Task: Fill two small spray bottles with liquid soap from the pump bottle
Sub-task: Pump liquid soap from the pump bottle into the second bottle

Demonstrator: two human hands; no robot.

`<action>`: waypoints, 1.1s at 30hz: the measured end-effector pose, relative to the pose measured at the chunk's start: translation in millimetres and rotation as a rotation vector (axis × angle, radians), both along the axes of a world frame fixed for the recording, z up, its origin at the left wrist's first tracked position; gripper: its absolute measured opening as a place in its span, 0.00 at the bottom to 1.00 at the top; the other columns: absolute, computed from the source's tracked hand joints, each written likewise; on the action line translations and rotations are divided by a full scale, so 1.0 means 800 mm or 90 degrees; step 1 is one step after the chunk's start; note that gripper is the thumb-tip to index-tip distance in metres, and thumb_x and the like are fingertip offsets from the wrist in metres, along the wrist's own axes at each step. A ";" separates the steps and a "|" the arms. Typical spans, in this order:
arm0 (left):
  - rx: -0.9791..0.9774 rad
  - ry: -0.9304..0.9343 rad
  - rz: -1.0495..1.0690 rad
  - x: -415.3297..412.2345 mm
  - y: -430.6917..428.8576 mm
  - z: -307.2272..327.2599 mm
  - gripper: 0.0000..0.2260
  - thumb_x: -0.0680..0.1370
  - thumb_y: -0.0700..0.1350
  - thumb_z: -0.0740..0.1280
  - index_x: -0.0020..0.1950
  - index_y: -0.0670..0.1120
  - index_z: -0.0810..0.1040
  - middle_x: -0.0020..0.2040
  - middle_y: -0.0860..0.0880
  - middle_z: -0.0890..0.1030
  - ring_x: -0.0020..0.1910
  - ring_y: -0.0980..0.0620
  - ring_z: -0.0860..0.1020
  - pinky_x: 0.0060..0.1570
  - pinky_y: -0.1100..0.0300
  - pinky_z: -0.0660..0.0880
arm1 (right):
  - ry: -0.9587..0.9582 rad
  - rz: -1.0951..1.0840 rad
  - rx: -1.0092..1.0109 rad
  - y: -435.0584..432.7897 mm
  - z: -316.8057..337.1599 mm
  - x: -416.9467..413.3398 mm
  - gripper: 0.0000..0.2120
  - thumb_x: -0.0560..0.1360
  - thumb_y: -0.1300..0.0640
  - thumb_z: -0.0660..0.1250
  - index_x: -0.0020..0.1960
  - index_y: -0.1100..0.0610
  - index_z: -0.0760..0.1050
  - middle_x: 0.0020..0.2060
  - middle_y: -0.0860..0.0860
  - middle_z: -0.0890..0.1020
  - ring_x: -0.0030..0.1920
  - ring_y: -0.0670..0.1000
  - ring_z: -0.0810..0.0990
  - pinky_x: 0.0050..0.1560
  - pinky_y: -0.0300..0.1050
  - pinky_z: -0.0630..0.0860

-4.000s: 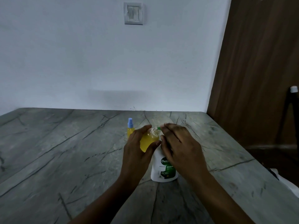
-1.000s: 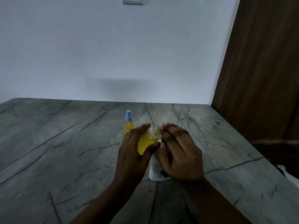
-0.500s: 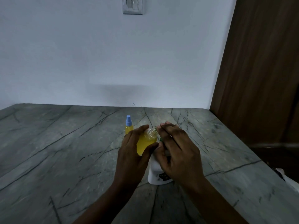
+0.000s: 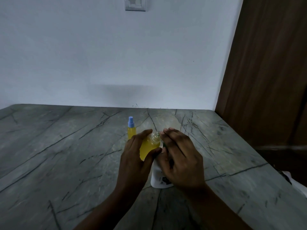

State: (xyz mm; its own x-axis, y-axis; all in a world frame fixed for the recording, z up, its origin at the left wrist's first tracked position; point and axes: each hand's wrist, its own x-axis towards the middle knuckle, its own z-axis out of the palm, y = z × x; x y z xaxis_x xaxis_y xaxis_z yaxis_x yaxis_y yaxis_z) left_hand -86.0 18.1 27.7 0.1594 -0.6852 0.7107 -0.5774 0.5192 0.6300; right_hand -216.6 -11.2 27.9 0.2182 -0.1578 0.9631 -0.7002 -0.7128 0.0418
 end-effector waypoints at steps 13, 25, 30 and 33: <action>-0.001 0.016 0.003 0.001 0.001 0.003 0.19 0.72 0.54 0.68 0.61 0.57 0.70 0.52 0.61 0.74 0.52 0.63 0.75 0.46 0.75 0.69 | 0.001 -0.007 0.034 0.007 0.010 0.001 0.17 0.78 0.56 0.57 0.57 0.66 0.79 0.54 0.60 0.80 0.60 0.54 0.74 0.62 0.41 0.71; 0.001 0.022 0.004 -0.001 0.002 0.005 0.19 0.70 0.53 0.67 0.59 0.62 0.67 0.52 0.63 0.75 0.51 0.65 0.74 0.46 0.73 0.71 | -0.004 -0.007 0.045 0.008 0.013 0.001 0.17 0.76 0.57 0.59 0.57 0.66 0.78 0.55 0.59 0.80 0.61 0.53 0.74 0.61 0.42 0.72; 0.014 0.033 -0.007 -0.002 0.002 0.001 0.19 0.71 0.55 0.68 0.60 0.60 0.68 0.52 0.63 0.74 0.51 0.67 0.74 0.45 0.75 0.70 | -0.005 0.005 0.041 0.005 0.010 0.000 0.22 0.81 0.53 0.52 0.58 0.66 0.78 0.56 0.60 0.80 0.61 0.54 0.73 0.62 0.42 0.71; 0.020 0.041 -0.006 -0.002 0.001 0.000 0.19 0.69 0.57 0.66 0.60 0.61 0.68 0.53 0.62 0.75 0.52 0.66 0.74 0.45 0.74 0.70 | -0.005 0.006 0.037 0.004 0.006 0.001 0.21 0.81 0.53 0.52 0.57 0.66 0.78 0.55 0.60 0.80 0.61 0.54 0.74 0.63 0.41 0.70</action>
State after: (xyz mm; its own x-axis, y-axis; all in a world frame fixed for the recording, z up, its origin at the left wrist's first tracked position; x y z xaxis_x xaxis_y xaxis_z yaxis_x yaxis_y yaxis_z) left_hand -87.3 19.1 27.3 0.1976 -0.7089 0.6770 -0.5301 0.5037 0.6822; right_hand -215.8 -8.0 32.4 0.2118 -0.2112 0.9542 -0.6936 -0.7203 -0.0055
